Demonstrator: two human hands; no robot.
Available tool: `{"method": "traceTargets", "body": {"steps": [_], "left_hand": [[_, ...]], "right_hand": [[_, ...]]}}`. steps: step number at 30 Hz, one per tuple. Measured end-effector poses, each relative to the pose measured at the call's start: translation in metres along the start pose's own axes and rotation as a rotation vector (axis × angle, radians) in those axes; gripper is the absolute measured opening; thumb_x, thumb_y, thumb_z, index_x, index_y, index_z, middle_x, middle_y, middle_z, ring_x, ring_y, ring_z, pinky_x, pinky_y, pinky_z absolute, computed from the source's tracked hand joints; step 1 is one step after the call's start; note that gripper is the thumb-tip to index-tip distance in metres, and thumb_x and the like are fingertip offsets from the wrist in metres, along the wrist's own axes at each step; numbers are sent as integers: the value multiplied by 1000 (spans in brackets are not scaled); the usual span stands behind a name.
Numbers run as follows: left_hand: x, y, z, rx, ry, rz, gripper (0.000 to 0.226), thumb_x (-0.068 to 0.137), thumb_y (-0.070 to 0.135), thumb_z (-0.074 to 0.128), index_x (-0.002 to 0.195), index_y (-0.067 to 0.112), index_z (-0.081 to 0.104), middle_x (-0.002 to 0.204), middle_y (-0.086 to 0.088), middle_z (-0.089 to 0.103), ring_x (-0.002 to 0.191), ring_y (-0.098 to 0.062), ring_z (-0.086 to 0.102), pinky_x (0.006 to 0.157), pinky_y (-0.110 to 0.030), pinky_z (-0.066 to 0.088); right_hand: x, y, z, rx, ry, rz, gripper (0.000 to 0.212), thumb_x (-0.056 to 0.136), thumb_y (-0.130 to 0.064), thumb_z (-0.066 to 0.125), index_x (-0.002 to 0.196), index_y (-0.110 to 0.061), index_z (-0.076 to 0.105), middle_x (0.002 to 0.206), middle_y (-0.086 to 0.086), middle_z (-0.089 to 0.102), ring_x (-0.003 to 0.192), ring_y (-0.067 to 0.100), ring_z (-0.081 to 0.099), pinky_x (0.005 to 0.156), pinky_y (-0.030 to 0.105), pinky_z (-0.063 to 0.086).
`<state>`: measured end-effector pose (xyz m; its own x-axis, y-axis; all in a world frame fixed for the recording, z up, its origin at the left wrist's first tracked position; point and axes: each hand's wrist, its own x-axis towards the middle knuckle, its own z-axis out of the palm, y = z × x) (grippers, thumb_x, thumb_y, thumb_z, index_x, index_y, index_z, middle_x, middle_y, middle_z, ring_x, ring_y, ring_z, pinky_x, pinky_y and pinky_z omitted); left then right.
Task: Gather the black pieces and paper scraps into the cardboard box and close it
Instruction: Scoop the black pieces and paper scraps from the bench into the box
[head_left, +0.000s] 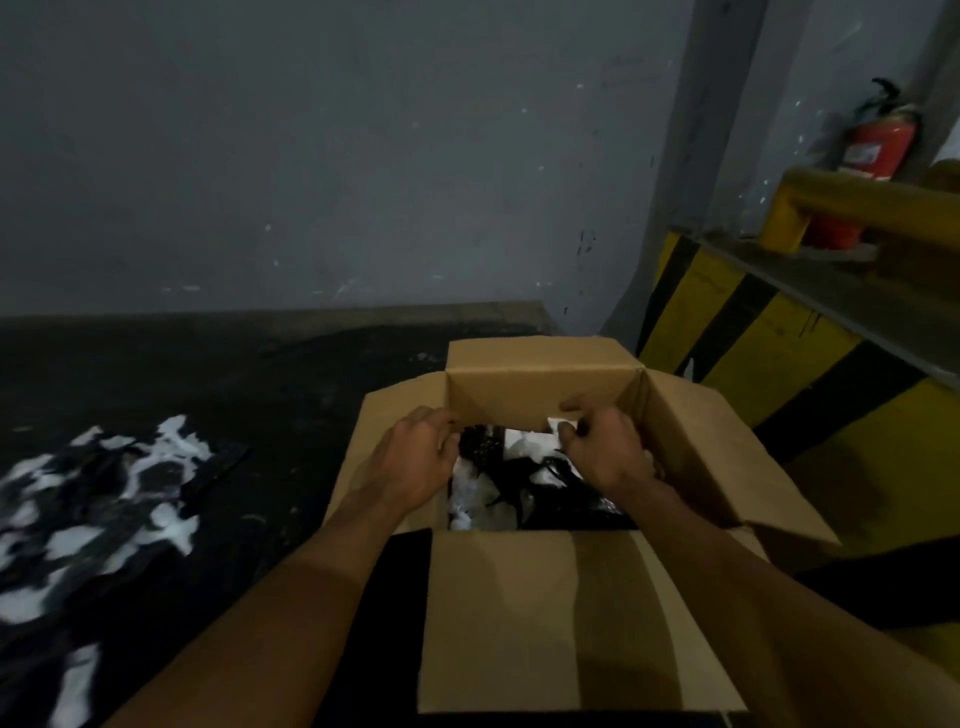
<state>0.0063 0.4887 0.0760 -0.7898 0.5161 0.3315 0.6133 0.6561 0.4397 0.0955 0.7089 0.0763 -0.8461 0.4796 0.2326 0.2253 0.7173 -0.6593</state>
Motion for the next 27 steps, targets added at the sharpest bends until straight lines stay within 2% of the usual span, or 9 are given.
{"method": "traceTargets", "body": {"steps": [3, 7, 9, 13, 18, 21, 24, 27], "left_hand": [[-21, -20, -28, 24, 39, -47, 38, 94, 29, 51, 131, 20, 54, 129, -4, 56, 113, -22, 55, 94, -40, 47], [-55, -54, -74, 40, 113, -102, 40, 93, 33, 52, 132, 21, 52, 128, -5, 55, 112, -23, 56, 94, -41, 48], [-79, -80, -101, 42, 169, -127, 40, 93, 32, 53, 131, 19, 53, 127, -7, 56, 113, -25, 56, 94, -41, 47], [-141, -151, -151, 76, 236, -190, 38, 93, 30, 55, 128, 16, 55, 126, -8, 58, 113, -25, 57, 97, -38, 46], [-237, -245, -203, 101, 264, -320, 34, 92, 24, 54, 124, 16, 58, 121, -9, 59, 110, -26, 58, 94, -34, 44], [-291, -289, -215, 101, 277, -427, 36, 91, 26, 54, 125, 13, 57, 119, -11, 60, 108, -28, 59, 93, -35, 45], [-333, -317, -209, 79, 211, -554, 39, 90, 24, 57, 128, 15, 54, 126, -11, 56, 111, -27, 57, 94, -36, 46], [-363, -334, -184, 56, 164, -576, 44, 87, 26, 63, 128, 15, 54, 126, -12, 54, 112, -30, 57, 91, -37, 46]], "right_hand": [[-13, -36, 18, 25, -25, -51, 32, 88, -20, 59, 120, -21, 62, 113, 9, 67, 100, 27, 62, 86, 31, 49], [-28, -96, 51, 45, -54, -133, 31, 89, -22, 57, 120, -19, 62, 122, 8, 63, 114, 28, 57, 92, 33, 47], [-37, -132, 76, 75, -59, -190, 29, 90, -21, 58, 118, -19, 62, 124, 5, 62, 114, 26, 57, 92, 31, 46], [-72, -206, 143, 118, -116, -274, 31, 91, -25, 59, 122, -21, 59, 128, 2, 57, 114, 19, 55, 98, 38, 46], [-146, -284, 243, 172, -217, -310, 30, 88, -24, 63, 118, -18, 63, 119, 5, 60, 107, 21, 60, 94, 32, 48], [-188, -308, 294, 178, -300, -299, 29, 86, -21, 65, 115, -17, 64, 115, 6, 60, 104, 22, 61, 93, 30, 48], [-223, -318, 330, 135, -372, -289, 32, 87, -21, 64, 118, -15, 62, 119, 8, 59, 111, 24, 57, 96, 30, 43], [-247, -313, 358, 85, -428, -294, 34, 87, -19, 64, 121, -13, 61, 124, 7, 57, 116, 24, 54, 100, 30, 41]]}}
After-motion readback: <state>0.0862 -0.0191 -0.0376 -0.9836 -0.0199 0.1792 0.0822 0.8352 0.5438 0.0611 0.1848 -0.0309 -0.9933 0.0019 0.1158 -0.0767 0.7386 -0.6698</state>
